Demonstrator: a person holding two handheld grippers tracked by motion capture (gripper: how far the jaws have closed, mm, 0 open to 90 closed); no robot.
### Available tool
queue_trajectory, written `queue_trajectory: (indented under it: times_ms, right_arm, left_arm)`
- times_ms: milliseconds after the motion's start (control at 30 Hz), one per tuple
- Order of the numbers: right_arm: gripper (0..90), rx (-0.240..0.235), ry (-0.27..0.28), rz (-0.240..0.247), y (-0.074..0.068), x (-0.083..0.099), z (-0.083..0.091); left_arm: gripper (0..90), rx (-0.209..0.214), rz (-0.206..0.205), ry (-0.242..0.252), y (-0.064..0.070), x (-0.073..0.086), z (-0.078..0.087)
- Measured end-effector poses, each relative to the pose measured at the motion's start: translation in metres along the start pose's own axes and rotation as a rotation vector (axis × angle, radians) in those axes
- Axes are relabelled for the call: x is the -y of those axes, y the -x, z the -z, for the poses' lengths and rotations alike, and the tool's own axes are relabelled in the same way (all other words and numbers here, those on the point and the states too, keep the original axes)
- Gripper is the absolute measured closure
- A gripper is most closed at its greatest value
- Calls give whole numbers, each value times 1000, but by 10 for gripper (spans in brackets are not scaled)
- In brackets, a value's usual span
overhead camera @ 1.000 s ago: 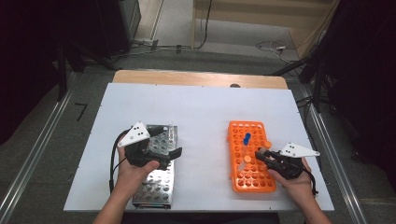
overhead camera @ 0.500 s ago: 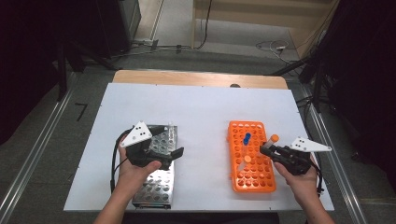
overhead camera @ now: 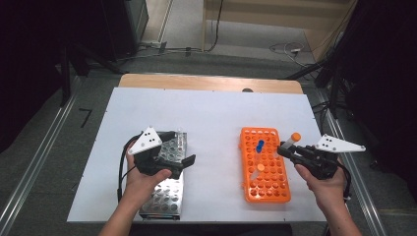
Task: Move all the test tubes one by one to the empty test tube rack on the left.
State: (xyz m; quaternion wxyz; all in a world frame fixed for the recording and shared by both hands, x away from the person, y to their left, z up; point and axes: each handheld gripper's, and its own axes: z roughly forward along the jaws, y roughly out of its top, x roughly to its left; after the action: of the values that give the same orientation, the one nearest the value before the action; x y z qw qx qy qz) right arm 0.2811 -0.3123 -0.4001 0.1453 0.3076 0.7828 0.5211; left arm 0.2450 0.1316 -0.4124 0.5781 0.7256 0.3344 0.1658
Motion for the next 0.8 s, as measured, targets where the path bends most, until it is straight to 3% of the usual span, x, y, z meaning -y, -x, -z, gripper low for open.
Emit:
queue_trajectory:
  times_ms: [433, 800]
  right_arm:
    - [727, -78, 10, 41, -21, -27, -12]
    - [728, -156, 13, 65, -49, -28, -36]
  left_arm:
    - [0, 17, -2, -6, 4, -3, -5]
    - [0, 53, -15, -16, 18, -7, -15]
